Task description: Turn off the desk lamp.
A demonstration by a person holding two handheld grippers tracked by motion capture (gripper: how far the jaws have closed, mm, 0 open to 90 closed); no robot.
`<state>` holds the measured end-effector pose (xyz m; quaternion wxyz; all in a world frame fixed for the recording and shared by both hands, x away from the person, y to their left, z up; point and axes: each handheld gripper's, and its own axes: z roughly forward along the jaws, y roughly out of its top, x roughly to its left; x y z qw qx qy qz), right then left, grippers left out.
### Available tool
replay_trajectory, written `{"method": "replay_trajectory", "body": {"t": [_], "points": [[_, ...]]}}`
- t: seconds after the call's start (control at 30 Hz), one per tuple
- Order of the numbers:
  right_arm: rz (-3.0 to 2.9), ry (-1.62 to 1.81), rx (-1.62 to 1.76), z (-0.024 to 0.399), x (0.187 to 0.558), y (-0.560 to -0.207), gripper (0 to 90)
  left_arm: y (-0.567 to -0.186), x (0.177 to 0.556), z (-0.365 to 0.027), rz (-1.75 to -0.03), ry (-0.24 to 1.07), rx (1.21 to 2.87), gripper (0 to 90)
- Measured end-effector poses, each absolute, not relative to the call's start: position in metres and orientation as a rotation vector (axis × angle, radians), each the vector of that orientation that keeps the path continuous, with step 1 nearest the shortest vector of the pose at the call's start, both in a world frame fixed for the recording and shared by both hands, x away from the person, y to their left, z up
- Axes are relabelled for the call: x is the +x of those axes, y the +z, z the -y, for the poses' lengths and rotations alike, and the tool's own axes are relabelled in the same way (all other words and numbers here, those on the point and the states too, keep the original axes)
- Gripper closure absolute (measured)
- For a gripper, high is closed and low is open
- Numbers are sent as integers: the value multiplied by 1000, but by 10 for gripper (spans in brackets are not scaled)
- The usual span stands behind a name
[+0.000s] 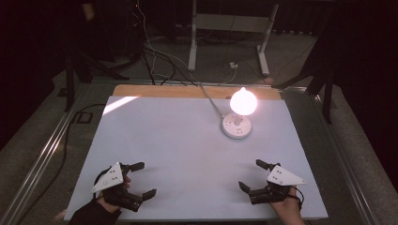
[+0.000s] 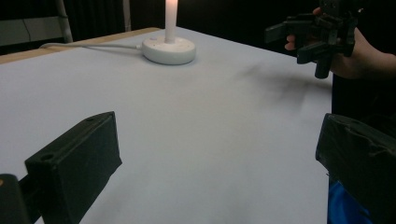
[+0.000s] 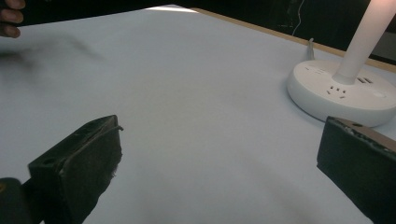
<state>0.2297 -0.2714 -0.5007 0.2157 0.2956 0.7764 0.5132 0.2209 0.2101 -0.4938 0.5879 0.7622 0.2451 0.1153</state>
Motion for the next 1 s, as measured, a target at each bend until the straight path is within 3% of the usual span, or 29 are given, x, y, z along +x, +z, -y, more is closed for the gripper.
{"method": "replay_trajectory", "body": {"t": [1.0], "points": [[-2215,1430,815,260,228,-492,0,-494,221,-210,-571,263,1777,5]]}}
